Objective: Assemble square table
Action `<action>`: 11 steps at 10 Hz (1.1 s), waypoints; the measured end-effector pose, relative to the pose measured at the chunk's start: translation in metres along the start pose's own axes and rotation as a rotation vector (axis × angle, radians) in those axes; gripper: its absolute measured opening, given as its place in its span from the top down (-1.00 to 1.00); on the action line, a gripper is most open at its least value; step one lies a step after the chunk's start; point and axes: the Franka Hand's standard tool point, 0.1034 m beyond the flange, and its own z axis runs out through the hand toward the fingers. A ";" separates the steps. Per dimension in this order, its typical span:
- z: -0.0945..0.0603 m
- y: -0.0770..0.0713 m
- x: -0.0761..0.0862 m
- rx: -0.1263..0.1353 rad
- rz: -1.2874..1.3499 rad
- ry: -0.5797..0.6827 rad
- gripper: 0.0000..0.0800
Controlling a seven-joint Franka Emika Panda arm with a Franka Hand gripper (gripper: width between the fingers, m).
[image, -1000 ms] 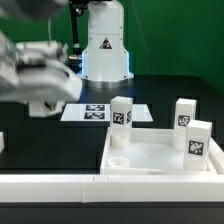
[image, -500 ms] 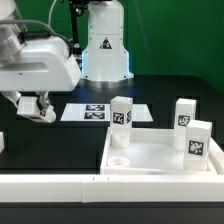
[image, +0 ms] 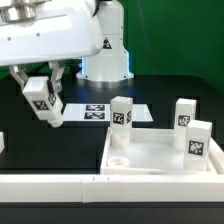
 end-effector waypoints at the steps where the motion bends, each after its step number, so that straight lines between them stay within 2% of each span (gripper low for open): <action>1: 0.000 0.002 0.002 -0.017 -0.002 0.053 0.29; 2: 0.000 0.003 0.006 -0.040 -0.005 0.143 0.29; 3: -0.002 -0.013 0.009 -0.056 0.004 0.242 0.29; 4: -0.003 -0.049 0.011 -0.053 -0.021 0.340 0.29; 5: -0.007 -0.072 0.015 -0.060 -0.056 0.452 0.29; 6: -0.003 -0.072 0.009 -0.071 -0.039 0.494 0.29; 9: -0.001 -0.070 0.009 -0.066 -0.034 0.468 0.29; 10: 0.000 -0.076 0.006 -0.056 -0.015 0.467 0.29; 11: 0.006 -0.096 -0.006 -0.037 -0.007 0.459 0.29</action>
Offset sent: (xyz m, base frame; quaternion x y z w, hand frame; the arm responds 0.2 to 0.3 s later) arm 0.0380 0.0866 0.0192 -0.0101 0.2117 -0.0166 0.9771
